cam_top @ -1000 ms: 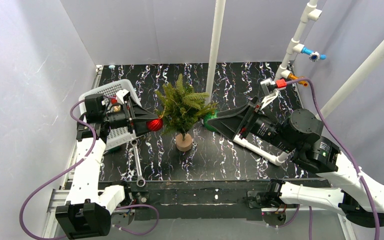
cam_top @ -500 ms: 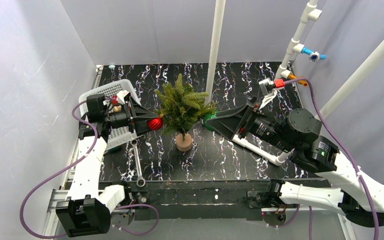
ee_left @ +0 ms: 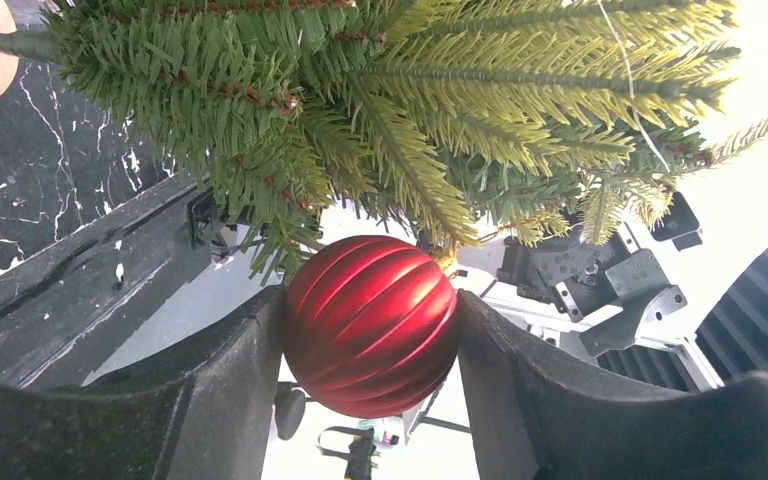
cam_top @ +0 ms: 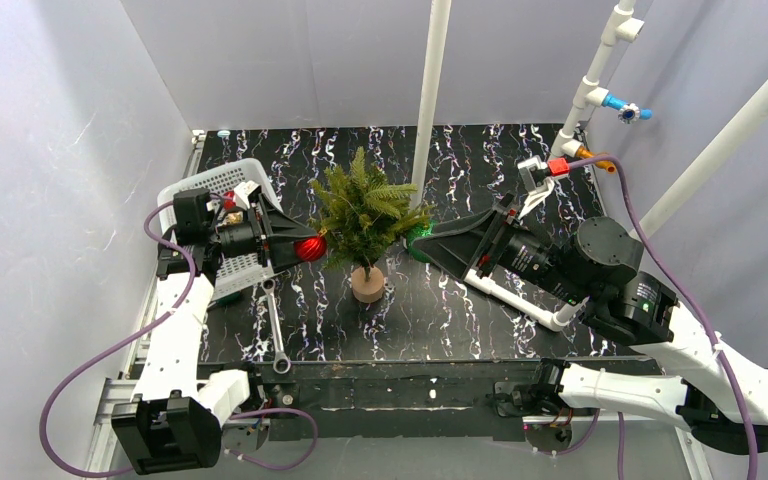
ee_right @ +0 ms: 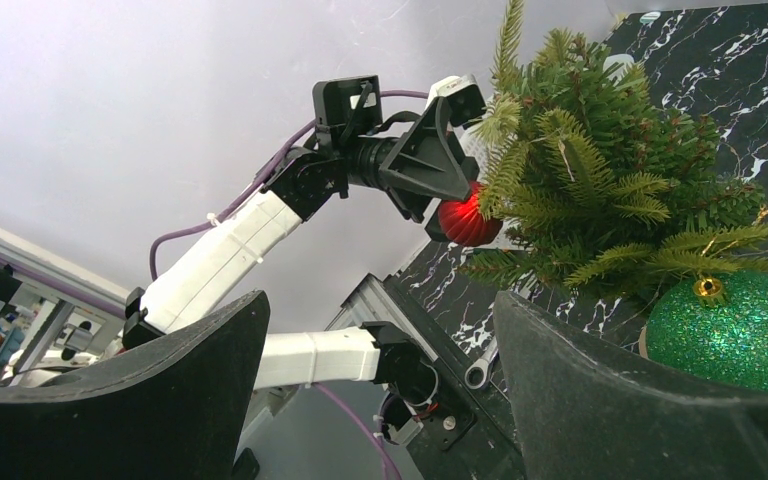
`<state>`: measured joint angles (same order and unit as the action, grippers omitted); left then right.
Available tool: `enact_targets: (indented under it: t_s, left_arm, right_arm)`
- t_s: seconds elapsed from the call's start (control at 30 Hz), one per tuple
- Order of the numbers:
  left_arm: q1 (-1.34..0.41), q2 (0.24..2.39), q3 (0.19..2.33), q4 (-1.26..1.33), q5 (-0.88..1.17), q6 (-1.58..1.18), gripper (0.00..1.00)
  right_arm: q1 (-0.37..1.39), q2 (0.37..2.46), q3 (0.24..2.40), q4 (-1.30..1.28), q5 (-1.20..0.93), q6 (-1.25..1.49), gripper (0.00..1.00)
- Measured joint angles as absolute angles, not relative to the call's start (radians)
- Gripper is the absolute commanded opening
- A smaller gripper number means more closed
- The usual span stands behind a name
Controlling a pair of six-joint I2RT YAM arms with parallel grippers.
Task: Decorate the small christmas tree
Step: Hang the decoration item on the Christmas tree.
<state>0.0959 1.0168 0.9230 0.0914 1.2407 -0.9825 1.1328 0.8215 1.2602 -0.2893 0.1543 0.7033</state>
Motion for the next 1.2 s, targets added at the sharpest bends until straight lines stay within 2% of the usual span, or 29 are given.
enact_targets:
  t_s: [0.47,1.2]
  left_arm:
    - [0.096,0.986,0.973,-0.036,1.233,-0.891,0.0]
    - [0.094,0.986,1.014,-0.032,1.229,-0.904,0.0]
  right_arm:
    - [1.133,0.825,1.26,-0.289,0.154,0.704,0.91]
    - [1.133,0.83,1.26,-0.289,0.155,0.704,0.91]
